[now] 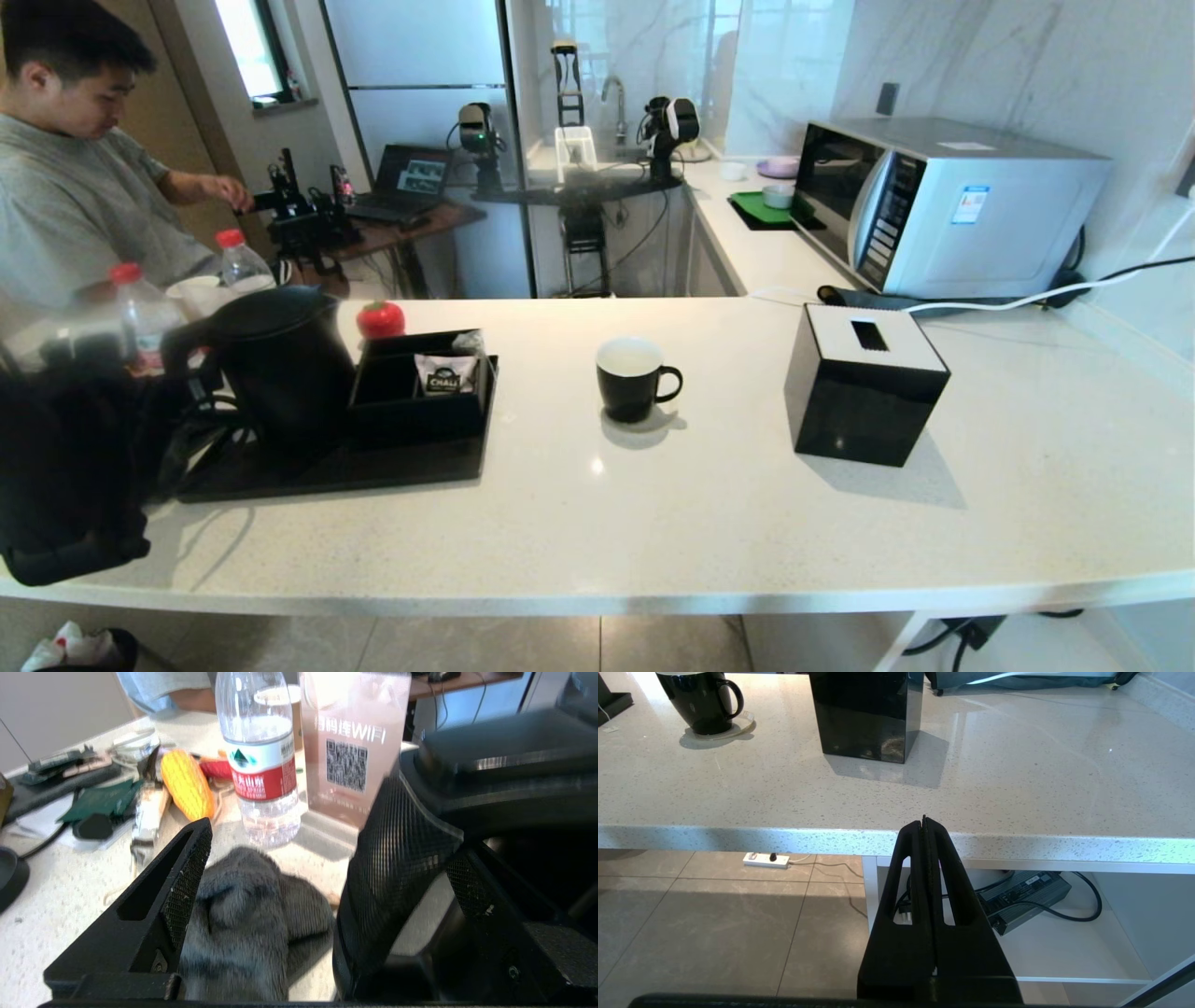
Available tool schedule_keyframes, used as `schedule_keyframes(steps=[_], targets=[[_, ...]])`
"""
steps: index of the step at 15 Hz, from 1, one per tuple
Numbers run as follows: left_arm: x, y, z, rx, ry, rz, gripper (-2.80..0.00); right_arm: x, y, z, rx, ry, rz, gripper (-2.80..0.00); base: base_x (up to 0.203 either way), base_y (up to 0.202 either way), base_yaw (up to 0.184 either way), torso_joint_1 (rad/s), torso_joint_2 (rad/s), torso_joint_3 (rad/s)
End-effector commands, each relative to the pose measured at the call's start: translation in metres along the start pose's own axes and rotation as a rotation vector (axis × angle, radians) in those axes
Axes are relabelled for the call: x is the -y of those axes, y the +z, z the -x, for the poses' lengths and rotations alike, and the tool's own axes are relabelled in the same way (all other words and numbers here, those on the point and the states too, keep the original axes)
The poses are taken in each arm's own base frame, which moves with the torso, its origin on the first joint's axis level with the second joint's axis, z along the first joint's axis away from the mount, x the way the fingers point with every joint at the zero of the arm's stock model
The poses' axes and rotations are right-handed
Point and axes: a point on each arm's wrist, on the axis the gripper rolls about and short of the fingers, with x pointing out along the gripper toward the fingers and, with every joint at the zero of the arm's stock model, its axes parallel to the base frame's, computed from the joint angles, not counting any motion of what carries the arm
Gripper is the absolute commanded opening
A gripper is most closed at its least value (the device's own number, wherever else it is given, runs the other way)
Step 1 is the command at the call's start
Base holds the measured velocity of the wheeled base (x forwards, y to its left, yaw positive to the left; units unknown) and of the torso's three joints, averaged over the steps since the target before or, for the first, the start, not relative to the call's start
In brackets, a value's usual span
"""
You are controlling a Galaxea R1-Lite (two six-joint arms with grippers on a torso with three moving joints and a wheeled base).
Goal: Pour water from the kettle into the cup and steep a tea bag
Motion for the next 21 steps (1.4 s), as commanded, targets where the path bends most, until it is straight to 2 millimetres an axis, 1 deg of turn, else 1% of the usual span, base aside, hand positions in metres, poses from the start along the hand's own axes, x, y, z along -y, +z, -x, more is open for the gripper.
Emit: schedule_keyframes(steps=[1, 6, 8, 14, 17, 19, 21], targets=[[0.000, 0.004, -0.003, 0.050, 0.000, 0.007, 0.00, 0.000, 0.000, 0.000, -0.001, 0.000, 0.001, -2.80, 0.000, 0.000, 0.000, 0.000, 0.00, 0.000], [0.003, -0.001, -0.006, 0.047, -0.051, 0.003, 0.00, 0.000, 0.000, 0.000, -0.001, 0.000, 0.001, -2.80, 0.000, 0.000, 0.000, 0.000, 0.00, 0.000], [0.006, -0.004, -0.006, 0.040, -0.081, 0.004, 0.00, 0.000, 0.000, 0.000, -0.001, 0.000, 0.001, -2.80, 0.000, 0.000, 0.000, 0.000, 0.00, 0.000], [0.008, -0.007, -0.010, 0.044, -0.129, 0.002, 0.00, 0.000, 0.000, 0.000, -0.001, 0.000, 0.001, -2.80, 0.000, 0.000, 0.000, 0.000, 0.00, 0.000], [0.006, -0.008, -0.008, 0.036, -0.124, 0.001, 0.00, 0.000, 0.000, 0.000, -0.001, 0.000, 0.001, -2.80, 0.000, 0.000, 0.000, 0.000, 0.00, 0.000], [0.004, -0.008, -0.003, 0.020, -0.120, 0.000, 0.00, 0.000, 0.000, 0.000, -0.001, 0.000, 0.001, -2.80, 0.000, 0.000, 0.000, 0.000, 0.00, 0.000], [-0.003, -0.006, 0.004, 0.007, -0.104, -0.007, 0.00, 0.000, 0.000, 0.000, -0.001, 0.000, 0.001, -2.80, 0.000, 0.000, 0.000, 0.000, 0.00, 0.000]])
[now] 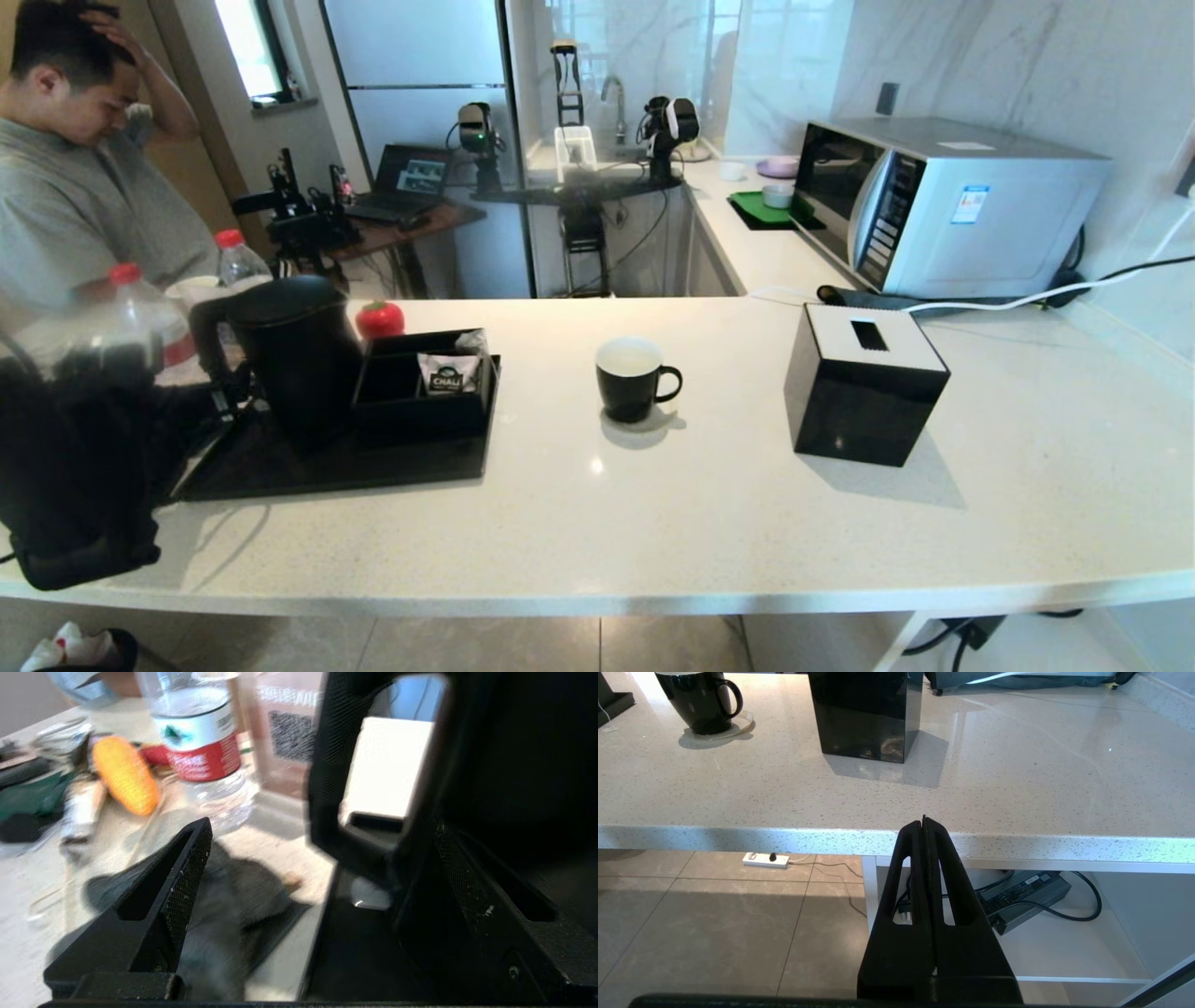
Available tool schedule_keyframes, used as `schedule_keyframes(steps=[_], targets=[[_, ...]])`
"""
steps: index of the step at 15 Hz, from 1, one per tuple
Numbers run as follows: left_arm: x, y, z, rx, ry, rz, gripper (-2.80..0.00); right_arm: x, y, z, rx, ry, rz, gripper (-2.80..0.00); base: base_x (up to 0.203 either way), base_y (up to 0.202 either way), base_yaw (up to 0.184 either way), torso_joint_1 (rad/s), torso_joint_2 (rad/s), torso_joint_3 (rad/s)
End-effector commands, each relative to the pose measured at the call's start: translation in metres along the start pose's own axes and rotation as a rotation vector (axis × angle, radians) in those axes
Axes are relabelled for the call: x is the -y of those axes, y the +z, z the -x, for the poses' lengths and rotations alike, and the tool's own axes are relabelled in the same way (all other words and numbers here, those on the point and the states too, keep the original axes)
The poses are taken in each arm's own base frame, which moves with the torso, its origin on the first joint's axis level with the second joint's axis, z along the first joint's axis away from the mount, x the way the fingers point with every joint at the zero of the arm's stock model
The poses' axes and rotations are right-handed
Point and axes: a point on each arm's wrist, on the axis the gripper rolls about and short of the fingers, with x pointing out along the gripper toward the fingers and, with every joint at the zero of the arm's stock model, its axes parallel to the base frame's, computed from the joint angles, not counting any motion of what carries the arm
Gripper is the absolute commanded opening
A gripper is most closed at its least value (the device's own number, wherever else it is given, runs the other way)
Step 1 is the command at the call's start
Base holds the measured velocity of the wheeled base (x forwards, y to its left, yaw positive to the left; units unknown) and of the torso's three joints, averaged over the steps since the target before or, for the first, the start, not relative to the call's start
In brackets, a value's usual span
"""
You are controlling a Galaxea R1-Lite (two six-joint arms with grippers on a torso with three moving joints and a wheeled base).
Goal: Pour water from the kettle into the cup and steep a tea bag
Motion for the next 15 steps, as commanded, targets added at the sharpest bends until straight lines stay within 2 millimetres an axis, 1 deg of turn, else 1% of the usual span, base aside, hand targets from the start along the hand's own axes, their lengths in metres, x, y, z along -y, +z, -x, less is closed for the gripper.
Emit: schedule_keyframes(steps=[1, 3, 5, 7, 10, 13, 15], targets=[[-0.008, 0.012, 0.006, 0.055, 0.024, -0.009, 0.00, 0.000, 0.000, 0.000, -0.001, 0.000, 0.000, -2.80, 0.000, 0.000, 0.000, 0.000, 0.00, 0.000], [-0.015, 0.017, 0.007, 0.072, 0.026, -0.015, 0.00, 0.000, 0.000, 0.000, -0.001, 0.000, 0.000, -2.80, 0.000, 0.000, 0.000, 0.000, 0.00, 0.000], [-0.029, 0.022, 0.008, 0.088, -0.011, -0.038, 0.00, 0.000, 0.000, 0.000, -0.001, 0.000, 0.000, -2.80, 0.000, 0.000, 0.000, 0.000, 0.00, 0.000], [-0.037, 0.024, 0.008, 0.097, -0.050, -0.049, 0.00, 0.000, 0.000, 0.000, -0.001, 0.000, 0.000, -2.80, 0.000, 0.000, 0.000, 0.000, 0.00, 0.000], [-0.041, 0.024, 0.008, 0.100, -0.090, -0.054, 0.00, 0.000, 0.000, 0.000, -0.001, 0.000, 0.000, -2.80, 0.000, 0.000, 0.000, 0.000, 0.00, 0.000], [-0.042, 0.022, 0.008, 0.094, -0.085, -0.092, 0.00, 0.000, 0.000, 0.000, -0.001, 0.000, 0.000, -2.80, 0.000, 0.000, 0.000, 0.000, 0.00, 0.000], [-0.042, 0.025, 0.007, 0.108, -0.084, -0.093, 0.00, 0.000, 0.000, 0.000, -0.001, 0.000, 0.000, -2.80, 0.000, 0.000, 0.000, 0.000, 0.00, 0.000]])
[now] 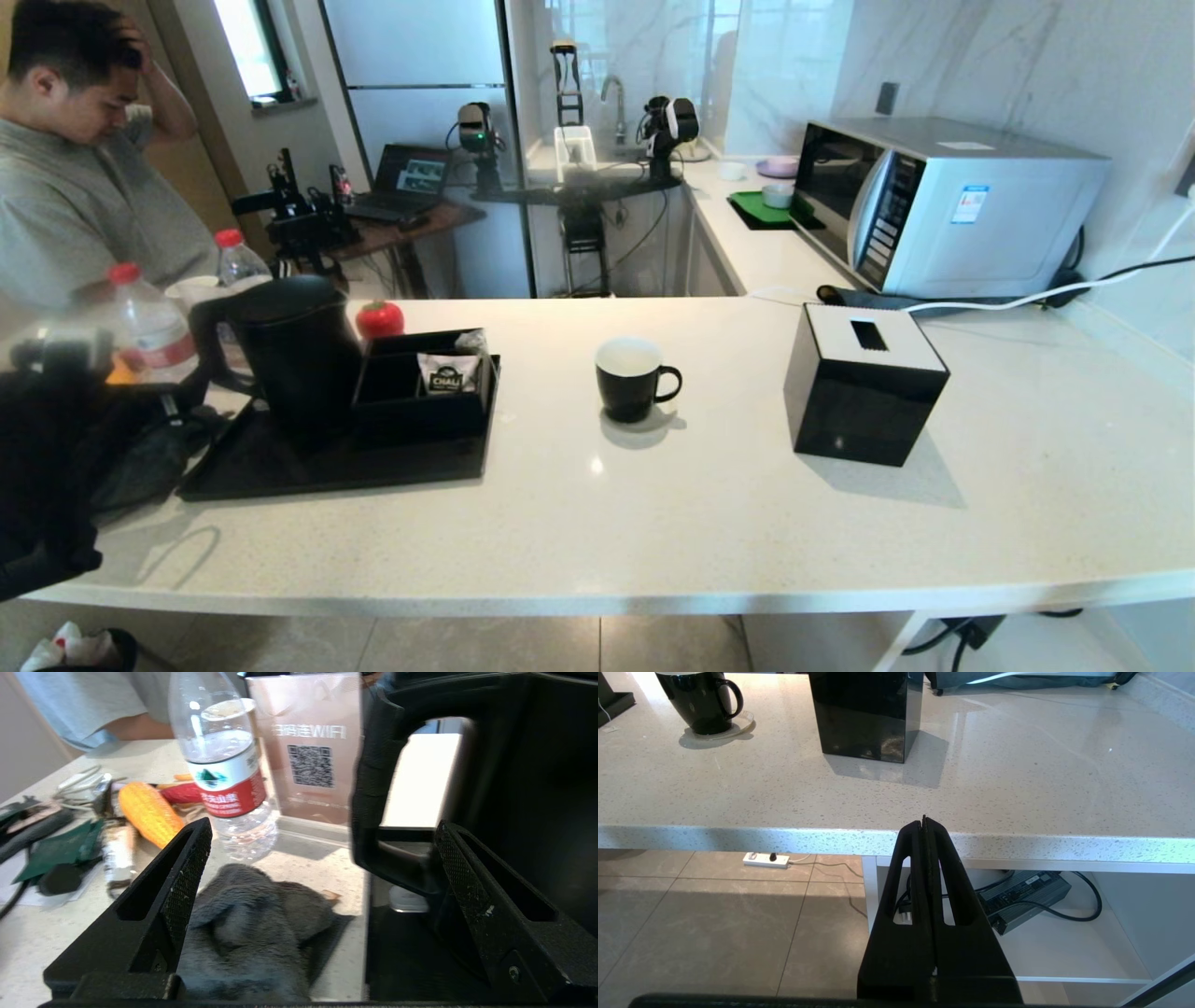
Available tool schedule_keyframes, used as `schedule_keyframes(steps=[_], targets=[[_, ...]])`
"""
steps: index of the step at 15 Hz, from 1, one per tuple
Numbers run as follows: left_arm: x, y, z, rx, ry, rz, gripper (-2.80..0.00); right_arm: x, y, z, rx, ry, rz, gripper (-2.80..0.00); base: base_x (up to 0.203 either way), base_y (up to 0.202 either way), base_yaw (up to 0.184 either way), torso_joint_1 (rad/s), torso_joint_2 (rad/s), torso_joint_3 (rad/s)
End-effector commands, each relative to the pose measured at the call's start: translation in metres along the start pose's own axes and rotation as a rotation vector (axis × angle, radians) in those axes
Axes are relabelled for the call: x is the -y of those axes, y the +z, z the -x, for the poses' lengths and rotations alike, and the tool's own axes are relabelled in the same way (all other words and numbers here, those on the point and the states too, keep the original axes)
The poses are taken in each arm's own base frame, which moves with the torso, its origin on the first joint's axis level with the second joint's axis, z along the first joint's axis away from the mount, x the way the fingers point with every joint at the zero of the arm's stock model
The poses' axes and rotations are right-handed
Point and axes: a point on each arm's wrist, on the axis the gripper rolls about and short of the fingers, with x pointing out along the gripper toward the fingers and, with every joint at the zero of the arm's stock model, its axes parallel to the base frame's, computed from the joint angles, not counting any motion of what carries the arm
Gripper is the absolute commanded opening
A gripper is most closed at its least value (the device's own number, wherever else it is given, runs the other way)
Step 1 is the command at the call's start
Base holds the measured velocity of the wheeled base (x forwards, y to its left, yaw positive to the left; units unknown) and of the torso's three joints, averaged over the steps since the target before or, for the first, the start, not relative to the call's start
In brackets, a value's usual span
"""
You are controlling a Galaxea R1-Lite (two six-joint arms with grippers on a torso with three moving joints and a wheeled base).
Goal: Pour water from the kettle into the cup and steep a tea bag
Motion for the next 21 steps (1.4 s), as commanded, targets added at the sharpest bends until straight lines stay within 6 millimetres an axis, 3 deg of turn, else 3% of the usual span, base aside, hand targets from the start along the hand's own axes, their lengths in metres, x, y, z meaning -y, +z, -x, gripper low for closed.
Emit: schedule_keyframes(steps=[1, 5, 9, 13, 21], targets=[[-0.001, 0.009, -0.001, 0.062, 0.008, -0.013, 0.00, 0.000, 0.000, 0.000, -0.001, 0.001, 0.001, -2.80, 0.000, 0.000, 0.000, 0.000, 0.00, 0.000], [-0.002, 0.008, -0.002, 0.062, 0.010, -0.015, 0.00, 0.000, 0.000, 0.000, -0.001, 0.001, 0.001, -2.80, 0.000, 0.000, 0.000, 0.000, 0.00, 0.000], [-0.016, 0.009, -0.001, 0.071, 0.047, -0.016, 0.00, 0.000, 0.000, 0.000, -0.001, 0.001, 0.001, -2.80, 0.000, 0.000, 0.000, 0.000, 0.00, 0.000], [-0.025, 0.010, -0.020, 0.128, 0.056, -0.029, 0.00, 0.000, 0.000, 0.000, -0.001, 0.001, 0.001, -2.80, 0.000, 0.000, 0.000, 0.000, 0.00, 0.000], [-0.002, -0.002, -0.037, 0.128, -0.008, -0.019, 0.00, 0.000, 0.000, 0.000, -0.001, 0.001, 0.001, -2.80, 0.000, 0.000, 0.000, 0.000, 0.00, 0.000]])
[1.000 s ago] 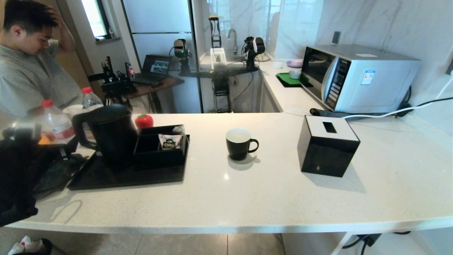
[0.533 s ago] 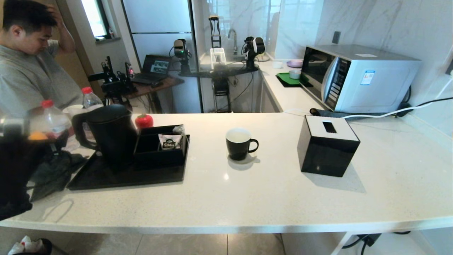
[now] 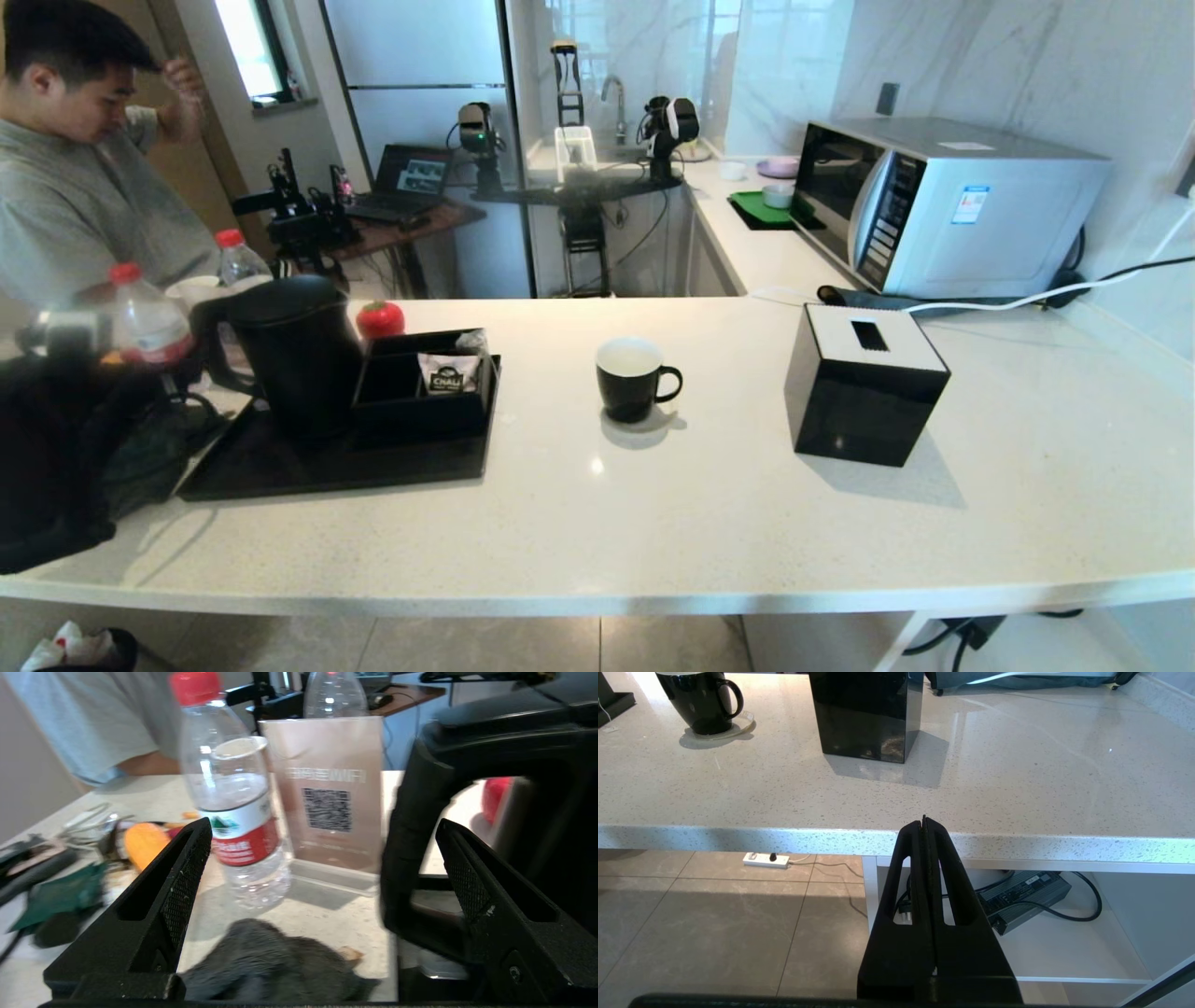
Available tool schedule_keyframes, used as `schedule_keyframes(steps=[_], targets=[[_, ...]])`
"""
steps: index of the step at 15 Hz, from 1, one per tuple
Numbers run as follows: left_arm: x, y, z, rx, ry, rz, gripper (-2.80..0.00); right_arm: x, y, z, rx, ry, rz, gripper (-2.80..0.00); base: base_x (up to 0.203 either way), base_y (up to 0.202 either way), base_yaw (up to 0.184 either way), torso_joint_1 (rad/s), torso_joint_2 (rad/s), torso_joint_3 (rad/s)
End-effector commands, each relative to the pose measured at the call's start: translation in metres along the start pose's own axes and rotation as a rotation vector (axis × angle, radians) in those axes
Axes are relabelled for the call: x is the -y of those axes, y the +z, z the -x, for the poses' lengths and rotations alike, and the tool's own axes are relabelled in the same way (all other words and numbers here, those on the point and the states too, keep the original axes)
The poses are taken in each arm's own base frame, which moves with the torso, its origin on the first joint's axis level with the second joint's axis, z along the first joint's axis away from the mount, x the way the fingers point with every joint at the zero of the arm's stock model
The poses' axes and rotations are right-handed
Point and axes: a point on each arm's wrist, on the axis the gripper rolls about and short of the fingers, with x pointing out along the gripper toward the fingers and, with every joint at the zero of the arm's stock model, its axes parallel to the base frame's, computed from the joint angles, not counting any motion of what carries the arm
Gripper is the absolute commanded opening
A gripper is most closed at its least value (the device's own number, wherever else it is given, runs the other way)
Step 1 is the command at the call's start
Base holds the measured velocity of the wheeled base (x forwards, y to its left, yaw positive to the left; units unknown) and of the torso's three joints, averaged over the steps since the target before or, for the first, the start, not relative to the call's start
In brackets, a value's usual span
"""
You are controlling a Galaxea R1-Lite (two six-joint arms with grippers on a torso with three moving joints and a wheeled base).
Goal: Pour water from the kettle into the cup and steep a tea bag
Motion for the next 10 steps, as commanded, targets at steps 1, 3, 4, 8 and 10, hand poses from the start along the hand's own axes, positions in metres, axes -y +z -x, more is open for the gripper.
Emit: schedule_keyframes(steps=[1, 3, 4, 8, 10], targets=[[0.009, -0.001, -0.002, 0.037, -0.020, -0.004, 0.00, 0.000, 0.000, 0.000, -0.001, 0.000, 0.000, -2.80, 0.000, 0.000, 0.000, 0.000, 0.00, 0.000], [0.014, -0.004, -0.006, 0.037, -0.034, -0.002, 0.00, 0.000, 0.000, 0.000, -0.001, 0.000, 0.000, -2.80, 0.000, 0.000, 0.000, 0.000, 0.00, 0.000], [0.017, -0.005, -0.010, 0.045, -0.041, -0.002, 0.00, 0.000, 0.000, 0.000, -0.001, 0.000, 0.000, -2.80, 0.000, 0.000, 0.000, 0.000, 0.00, 0.000], [0.018, -0.011, -0.020, 0.061, -0.042, -0.006, 0.00, 0.000, 0.000, 0.000, -0.001, 0.000, 0.000, -2.80, 0.000, 0.000, 0.000, 0.000, 0.00, 0.000], [0.018, -0.015, -0.022, 0.058, -0.044, -0.005, 0.00, 0.000, 0.000, 0.000, -0.001, 0.000, 0.000, -2.80, 0.000, 0.000, 0.000, 0.000, 0.00, 0.000]])
